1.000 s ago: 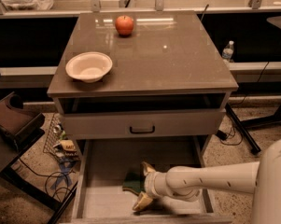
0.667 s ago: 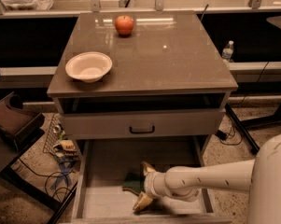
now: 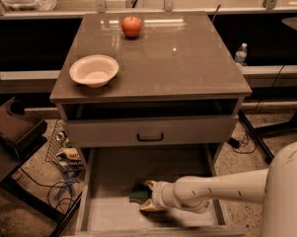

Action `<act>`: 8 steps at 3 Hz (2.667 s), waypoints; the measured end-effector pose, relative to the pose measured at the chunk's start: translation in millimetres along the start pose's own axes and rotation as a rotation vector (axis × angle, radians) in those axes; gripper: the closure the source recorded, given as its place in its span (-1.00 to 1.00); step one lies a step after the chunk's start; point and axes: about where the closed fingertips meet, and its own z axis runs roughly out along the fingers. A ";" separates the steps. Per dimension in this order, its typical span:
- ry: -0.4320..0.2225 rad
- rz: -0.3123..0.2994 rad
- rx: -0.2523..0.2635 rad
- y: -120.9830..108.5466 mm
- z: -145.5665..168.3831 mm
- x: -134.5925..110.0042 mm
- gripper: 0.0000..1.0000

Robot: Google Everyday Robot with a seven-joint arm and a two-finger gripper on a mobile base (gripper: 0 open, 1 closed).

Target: Pick sponge from middle drawer and place on counter

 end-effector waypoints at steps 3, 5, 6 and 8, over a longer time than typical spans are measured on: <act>-0.003 -0.001 -0.006 2.2 2.5 -2.0 1.00; -0.009 -0.008 0.010 1.0 -5.8 -7.7 1.00; -0.040 -0.003 0.035 -3.2 -30.4 -21.4 1.00; -0.044 0.086 0.118 -21.9 -133.7 -49.4 1.00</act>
Offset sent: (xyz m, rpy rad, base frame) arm -0.0004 0.0010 -0.0003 0.0008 0.0008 0.0015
